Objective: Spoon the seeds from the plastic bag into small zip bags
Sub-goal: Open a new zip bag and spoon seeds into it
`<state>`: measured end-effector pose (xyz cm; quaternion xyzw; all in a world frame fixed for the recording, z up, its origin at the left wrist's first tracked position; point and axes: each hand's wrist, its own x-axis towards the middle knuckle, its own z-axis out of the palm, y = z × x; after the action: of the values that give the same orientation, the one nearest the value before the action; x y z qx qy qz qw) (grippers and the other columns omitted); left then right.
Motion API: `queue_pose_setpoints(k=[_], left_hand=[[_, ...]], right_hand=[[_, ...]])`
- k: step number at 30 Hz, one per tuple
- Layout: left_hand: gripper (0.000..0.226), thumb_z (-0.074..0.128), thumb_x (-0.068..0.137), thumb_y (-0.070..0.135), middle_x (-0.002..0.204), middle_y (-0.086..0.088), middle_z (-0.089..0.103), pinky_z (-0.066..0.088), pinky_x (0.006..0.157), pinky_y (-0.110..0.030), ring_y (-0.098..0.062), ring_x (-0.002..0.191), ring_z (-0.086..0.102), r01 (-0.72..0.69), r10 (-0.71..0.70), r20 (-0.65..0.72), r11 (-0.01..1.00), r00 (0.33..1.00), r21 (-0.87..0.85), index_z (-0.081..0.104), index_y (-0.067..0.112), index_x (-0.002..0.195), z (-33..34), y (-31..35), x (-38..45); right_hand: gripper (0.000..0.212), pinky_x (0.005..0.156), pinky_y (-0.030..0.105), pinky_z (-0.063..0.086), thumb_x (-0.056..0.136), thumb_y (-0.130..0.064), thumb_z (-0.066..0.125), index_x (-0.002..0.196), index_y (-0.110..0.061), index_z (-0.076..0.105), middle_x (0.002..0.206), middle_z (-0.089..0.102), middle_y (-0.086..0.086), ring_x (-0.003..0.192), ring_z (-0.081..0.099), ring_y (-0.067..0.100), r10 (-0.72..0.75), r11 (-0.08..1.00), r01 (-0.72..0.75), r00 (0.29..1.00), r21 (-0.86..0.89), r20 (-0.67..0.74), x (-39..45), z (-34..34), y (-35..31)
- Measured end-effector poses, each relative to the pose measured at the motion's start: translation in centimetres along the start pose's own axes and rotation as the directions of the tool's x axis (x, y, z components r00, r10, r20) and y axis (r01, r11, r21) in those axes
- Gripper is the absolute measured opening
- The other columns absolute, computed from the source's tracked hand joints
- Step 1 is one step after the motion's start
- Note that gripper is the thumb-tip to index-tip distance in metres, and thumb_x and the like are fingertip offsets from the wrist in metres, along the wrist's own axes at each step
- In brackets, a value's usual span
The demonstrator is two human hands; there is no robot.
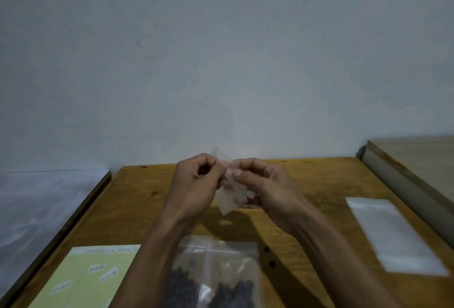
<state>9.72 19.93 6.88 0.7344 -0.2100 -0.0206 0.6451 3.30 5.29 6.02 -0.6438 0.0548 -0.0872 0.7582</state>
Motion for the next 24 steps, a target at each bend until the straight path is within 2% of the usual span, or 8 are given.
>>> queue_pose_setpoints(k=[2,4,5,7,10,17,21,24], left_hand=[[0.029,0.067,0.094,0.024,0.068,-0.016,0.062,0.055,0.069,-0.053,-0.015,0.065,0.055,-0.062,0.063,-0.008,0.991,0.998,0.118,0.066,0.002,0.076,0.4,-0.1,0.0],[0.040,0.065,0.090,0.044,0.058,0.002,0.061,0.049,0.057,-0.036,-0.007,0.055,0.054,-0.075,0.087,-0.032,0.960,0.996,0.271,0.067,0.010,0.070,0.9,0.3,-0.2],[0.045,0.063,0.088,0.053,0.057,0.004,0.061,0.047,0.053,-0.029,-0.006,0.052,0.053,-0.076,0.095,-0.038,0.935,0.995,0.347,0.066,0.012,0.069,1.0,0.4,-0.4],[0.048,0.057,0.091,0.055,0.062,0.000,0.064,0.047,0.054,-0.034,-0.011,0.057,0.058,-0.103,0.119,-0.006,0.883,0.993,0.458,0.065,0.011,0.071,1.2,0.5,-0.5],[0.043,0.055,0.099,0.038,0.063,-0.009,0.059,0.049,0.057,-0.046,-0.020,0.056,0.052,-0.143,0.149,0.032,0.837,0.988,0.528,0.059,0.005,0.071,1.3,0.3,-0.5],[0.038,0.060,0.088,0.022,0.053,-0.014,0.046,0.049,0.053,-0.047,-0.019,0.051,0.041,-0.138,0.168,0.012,0.763,0.986,0.632,0.043,0.015,0.055,1.7,1.5,-0.4],[0.039,0.060,0.083,0.017,0.050,-0.004,0.039,0.037,0.046,-0.035,-0.018,0.049,0.038,-0.167,0.208,0.017,0.732,0.978,0.661,0.037,0.016,0.051,2.1,2.3,-1.3],[0.037,0.063,0.081,0.019,0.048,-0.009,0.050,0.049,0.050,-0.041,-0.023,0.047,0.050,-0.143,0.211,-0.029,0.751,0.977,0.644,0.047,0.008,0.049,1.7,2.4,-0.7]], right_hand=[[0.014,0.064,0.031,0.060,0.097,-0.018,0.064,0.103,-0.016,0.076,0.090,0.077,0.002,0.084,0.073,0.015,-0.159,0.919,0.131,0.986,-0.372,-0.046,-0.1,0.1,0.1],[0.018,0.062,0.033,0.062,0.099,-0.023,0.061,0.096,-0.017,0.078,0.077,0.075,-0.004,0.070,0.071,0.008,-0.299,0.755,0.220,0.954,-0.617,-0.025,-0.2,0.4,0.2],[0.021,0.062,0.034,0.062,0.099,-0.023,0.060,0.092,-0.016,0.078,0.072,0.074,-0.004,0.065,0.070,0.008,-0.326,0.729,0.228,0.945,-0.646,-0.033,-0.3,0.5,0.2],[0.021,0.060,0.035,0.063,0.098,-0.022,0.062,0.087,-0.014,0.078,0.068,0.074,-0.003,0.060,0.071,0.008,-0.348,0.740,0.217,0.934,-0.637,-0.085,-0.3,0.6,0.3],[0.018,0.058,0.036,0.062,0.095,-0.019,0.066,0.080,-0.016,0.076,0.064,0.073,-0.005,0.057,0.070,0.008,-0.384,0.745,0.184,0.905,-0.641,-0.186,-0.4,0.6,0.6],[0.019,0.062,0.027,0.057,0.092,-0.018,0.063,0.078,-0.014,0.075,0.067,0.072,-0.004,0.061,0.065,0.007,-0.477,0.609,0.163,0.857,-0.776,-0.195,-0.4,1.8,1.1],[0.015,0.061,0.030,0.051,0.088,-0.017,0.063,0.074,-0.014,0.068,0.065,0.066,-0.005,0.061,0.060,0.011,-0.511,0.608,0.034,0.781,-0.793,-0.358,0.7,0.7,0.5],[0.004,0.064,0.033,0.059,0.090,-0.018,0.068,0.093,-0.017,0.066,0.083,0.069,-0.007,0.071,0.068,0.010,-0.508,0.639,0.138,0.815,-0.757,-0.280,0.3,0.1,-0.3]])
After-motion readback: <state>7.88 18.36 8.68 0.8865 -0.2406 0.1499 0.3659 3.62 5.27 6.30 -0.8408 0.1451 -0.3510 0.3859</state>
